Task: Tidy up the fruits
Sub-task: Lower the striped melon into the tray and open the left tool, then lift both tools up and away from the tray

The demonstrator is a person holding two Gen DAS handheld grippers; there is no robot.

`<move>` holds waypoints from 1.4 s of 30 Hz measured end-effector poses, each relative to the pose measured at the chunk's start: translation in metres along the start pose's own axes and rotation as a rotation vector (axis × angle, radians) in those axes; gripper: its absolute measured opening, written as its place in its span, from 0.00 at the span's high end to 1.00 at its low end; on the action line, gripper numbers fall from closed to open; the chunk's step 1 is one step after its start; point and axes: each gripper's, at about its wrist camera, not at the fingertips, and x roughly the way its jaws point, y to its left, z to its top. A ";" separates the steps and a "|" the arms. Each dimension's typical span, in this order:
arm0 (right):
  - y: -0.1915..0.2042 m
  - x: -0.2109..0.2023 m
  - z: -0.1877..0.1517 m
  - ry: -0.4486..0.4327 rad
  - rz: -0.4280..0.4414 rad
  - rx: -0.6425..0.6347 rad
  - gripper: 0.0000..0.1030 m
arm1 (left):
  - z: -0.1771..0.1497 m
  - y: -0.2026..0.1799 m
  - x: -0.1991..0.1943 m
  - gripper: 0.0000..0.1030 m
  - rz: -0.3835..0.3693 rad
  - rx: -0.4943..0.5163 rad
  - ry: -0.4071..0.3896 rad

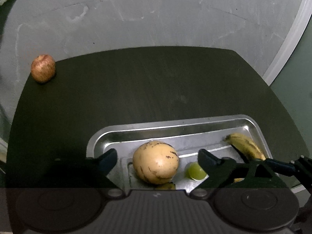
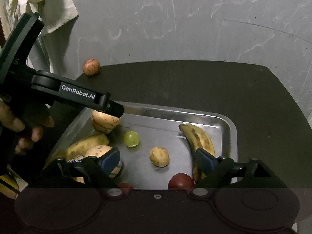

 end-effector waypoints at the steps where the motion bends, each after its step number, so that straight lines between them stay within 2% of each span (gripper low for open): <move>1: -0.001 -0.002 0.000 -0.008 0.004 0.008 0.11 | 0.001 0.000 -0.002 0.03 0.004 -0.002 -0.006; 7: -0.011 -0.011 0.003 -0.054 0.017 0.047 0.01 | 0.003 0.001 -0.012 0.01 0.033 -0.025 -0.028; 24: -0.022 -0.034 0.008 -0.103 0.059 0.011 0.01 | -0.006 0.008 -0.061 0.01 0.143 -0.143 -0.158; 32: -0.027 -0.050 0.001 -0.086 0.079 -0.009 0.01 | -0.022 0.006 -0.080 0.01 0.185 -0.174 -0.168; 42: -0.030 -0.064 -0.014 -0.039 0.111 -0.037 0.01 | -0.056 -0.007 -0.101 0.01 0.225 -0.211 -0.142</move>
